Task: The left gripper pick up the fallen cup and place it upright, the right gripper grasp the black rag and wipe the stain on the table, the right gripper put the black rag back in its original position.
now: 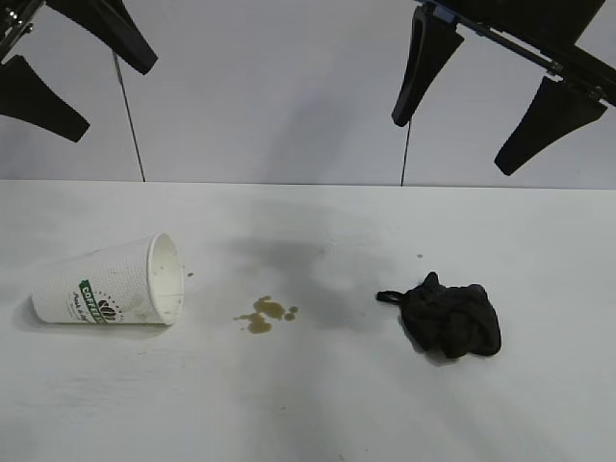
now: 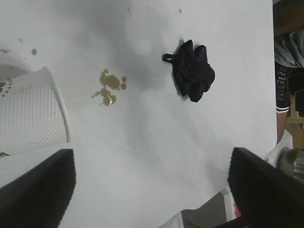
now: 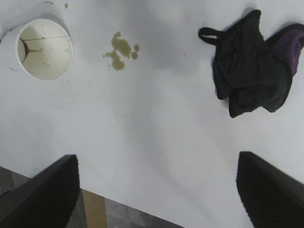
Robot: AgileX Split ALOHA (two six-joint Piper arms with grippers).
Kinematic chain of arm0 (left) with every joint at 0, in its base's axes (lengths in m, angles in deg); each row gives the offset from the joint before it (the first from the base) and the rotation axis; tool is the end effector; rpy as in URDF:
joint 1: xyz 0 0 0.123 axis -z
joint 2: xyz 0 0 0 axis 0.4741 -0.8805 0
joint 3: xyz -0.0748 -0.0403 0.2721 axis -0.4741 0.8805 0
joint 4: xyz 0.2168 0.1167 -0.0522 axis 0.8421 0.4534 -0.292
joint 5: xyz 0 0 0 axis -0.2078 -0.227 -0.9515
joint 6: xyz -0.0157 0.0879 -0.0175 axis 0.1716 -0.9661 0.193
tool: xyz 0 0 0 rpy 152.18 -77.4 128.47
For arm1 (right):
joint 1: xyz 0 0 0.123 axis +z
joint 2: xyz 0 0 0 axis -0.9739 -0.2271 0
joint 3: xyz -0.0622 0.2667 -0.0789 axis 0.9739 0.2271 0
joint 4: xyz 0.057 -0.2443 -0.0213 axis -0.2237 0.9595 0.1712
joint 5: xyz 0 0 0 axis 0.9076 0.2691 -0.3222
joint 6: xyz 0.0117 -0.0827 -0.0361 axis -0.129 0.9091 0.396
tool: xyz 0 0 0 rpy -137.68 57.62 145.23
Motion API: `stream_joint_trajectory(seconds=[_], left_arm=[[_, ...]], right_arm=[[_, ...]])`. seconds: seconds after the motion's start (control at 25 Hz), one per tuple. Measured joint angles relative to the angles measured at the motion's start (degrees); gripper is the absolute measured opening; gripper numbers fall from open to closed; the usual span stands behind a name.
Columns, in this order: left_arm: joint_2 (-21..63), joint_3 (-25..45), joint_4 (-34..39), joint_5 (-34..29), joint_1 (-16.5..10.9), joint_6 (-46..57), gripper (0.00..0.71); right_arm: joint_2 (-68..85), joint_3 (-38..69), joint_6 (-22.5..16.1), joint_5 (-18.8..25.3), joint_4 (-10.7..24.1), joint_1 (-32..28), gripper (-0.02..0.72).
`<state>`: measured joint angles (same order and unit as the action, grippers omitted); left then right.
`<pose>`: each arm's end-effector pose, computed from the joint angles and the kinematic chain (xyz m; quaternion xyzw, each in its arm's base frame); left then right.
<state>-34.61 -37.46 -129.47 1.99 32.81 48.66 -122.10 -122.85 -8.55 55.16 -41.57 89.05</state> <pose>0.3465 -0.0873 0.2894 0.0874 0.9243 -0.3519 0.1196 0.3341 0.1054 0.2961 -0.0030 0.9772 0.2015 0.0667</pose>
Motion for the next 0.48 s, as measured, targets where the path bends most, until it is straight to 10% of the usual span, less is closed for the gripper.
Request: stream_joint_trajectory(seconds=[0.48], left_arm=[[0.0, 0.0, 0.0, 0.05, 0.0, 0.0, 0.63]], right_arm=[[0.0, 0.0, 0.0, -0.84, 0.0, 0.0, 0.622]])
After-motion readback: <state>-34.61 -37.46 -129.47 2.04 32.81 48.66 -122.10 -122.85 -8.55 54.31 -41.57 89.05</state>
